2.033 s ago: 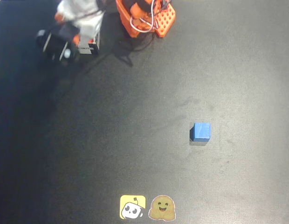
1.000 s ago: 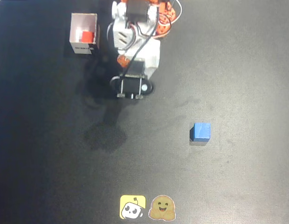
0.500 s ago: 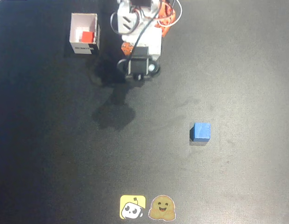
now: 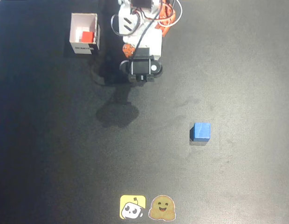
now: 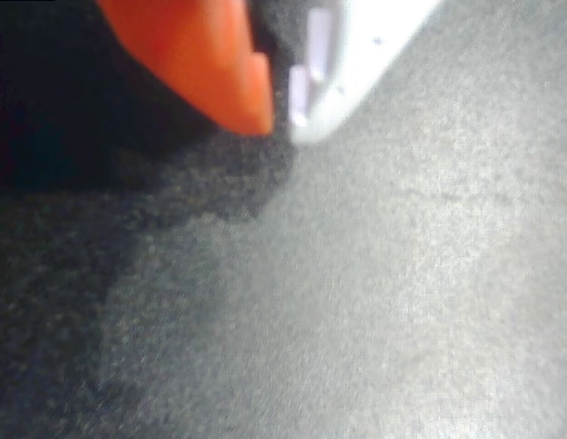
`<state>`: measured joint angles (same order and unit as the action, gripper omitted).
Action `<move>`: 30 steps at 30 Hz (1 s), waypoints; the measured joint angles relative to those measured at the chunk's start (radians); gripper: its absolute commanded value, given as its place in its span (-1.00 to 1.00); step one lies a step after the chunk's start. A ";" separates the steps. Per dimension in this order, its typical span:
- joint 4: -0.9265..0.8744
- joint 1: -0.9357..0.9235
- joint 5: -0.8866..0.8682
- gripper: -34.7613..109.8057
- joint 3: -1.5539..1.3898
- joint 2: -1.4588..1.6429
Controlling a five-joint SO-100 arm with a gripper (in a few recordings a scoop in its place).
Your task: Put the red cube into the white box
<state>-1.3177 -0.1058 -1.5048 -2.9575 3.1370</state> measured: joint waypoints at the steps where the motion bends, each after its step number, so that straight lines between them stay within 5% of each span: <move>1: 0.000 0.000 0.003 -0.52 0.000 0.005; 30: -0.012 0.017 0.008 -0.52 0.000 0.054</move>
<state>-1.3300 -0.0890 -1.4972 -2.9575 3.1907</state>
